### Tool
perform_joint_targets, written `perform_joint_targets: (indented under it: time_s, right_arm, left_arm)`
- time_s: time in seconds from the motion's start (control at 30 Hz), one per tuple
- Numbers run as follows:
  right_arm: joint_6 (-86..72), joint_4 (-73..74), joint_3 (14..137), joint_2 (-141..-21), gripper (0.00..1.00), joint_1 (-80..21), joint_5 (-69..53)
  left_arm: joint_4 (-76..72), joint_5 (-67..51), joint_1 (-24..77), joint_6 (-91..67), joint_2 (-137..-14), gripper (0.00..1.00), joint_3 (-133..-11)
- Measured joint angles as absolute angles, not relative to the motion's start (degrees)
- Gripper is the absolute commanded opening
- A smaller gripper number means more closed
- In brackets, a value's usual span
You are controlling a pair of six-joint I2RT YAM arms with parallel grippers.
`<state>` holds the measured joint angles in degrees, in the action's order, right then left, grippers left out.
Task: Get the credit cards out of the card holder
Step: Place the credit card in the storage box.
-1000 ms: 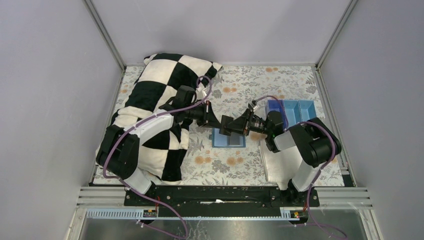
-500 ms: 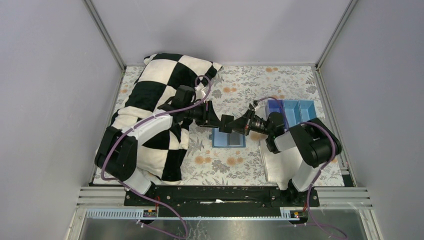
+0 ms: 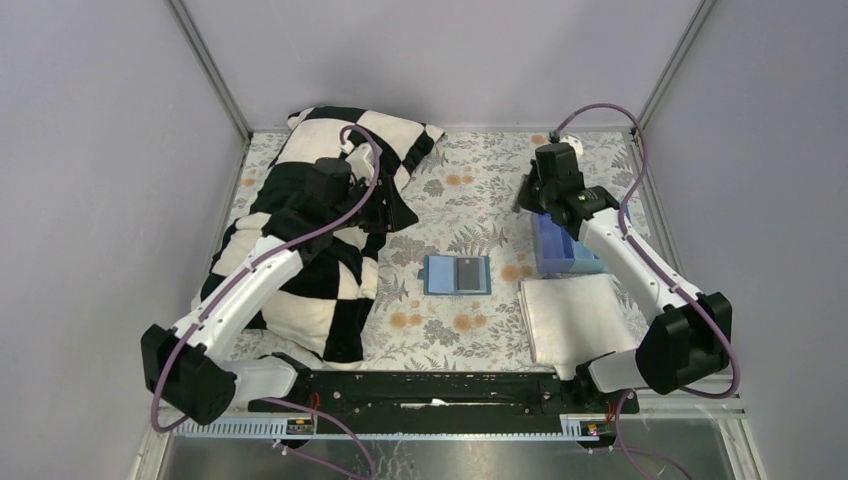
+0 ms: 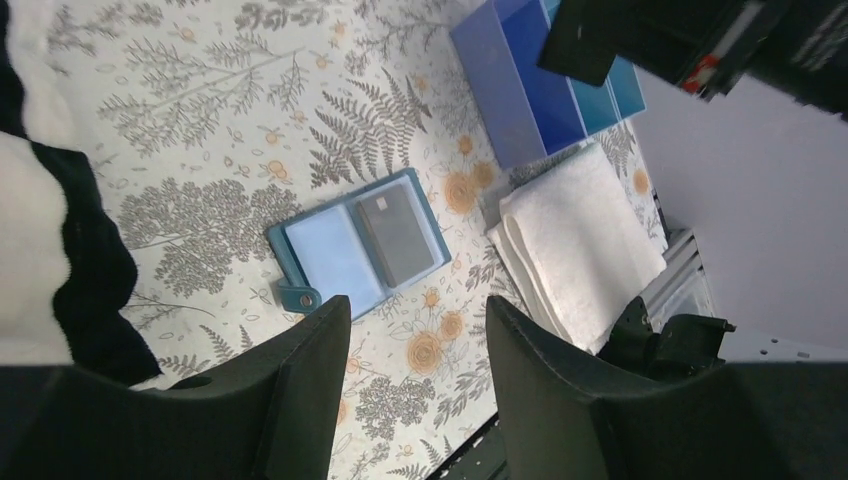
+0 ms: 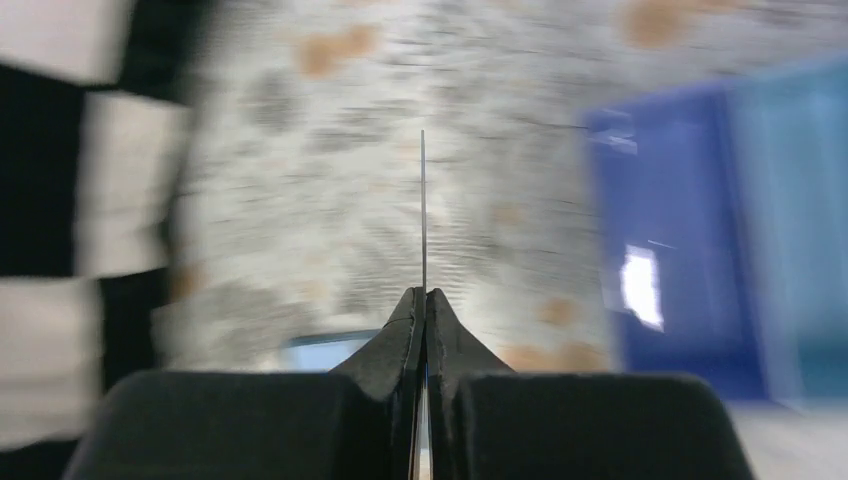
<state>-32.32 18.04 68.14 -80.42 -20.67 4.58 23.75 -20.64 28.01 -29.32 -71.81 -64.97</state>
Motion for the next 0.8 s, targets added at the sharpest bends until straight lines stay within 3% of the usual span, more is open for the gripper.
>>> perform_joint_targets:
  time_s: [0.1,0.27,0.8]
  right_arm:
    - [-28.2,29.8,68.9,-81.4,0.00,-20.5,20.8]
    - [-24.1,37.1,68.9,-83.7,0.00,-20.4,31.0]
    - [-10.8,37.6,72.4,-95.4,0.00,-20.4,37.1]
  left_arm:
    - [23.7,-18.8,28.0,-29.2,-69.5,0.57,-65.0]
    - [23.4,-17.9,28.0,-29.3,-68.9,0.57,-64.6]
    - [23.5,-19.2,28.0,-29.1,-70.8,0.57,-62.2]
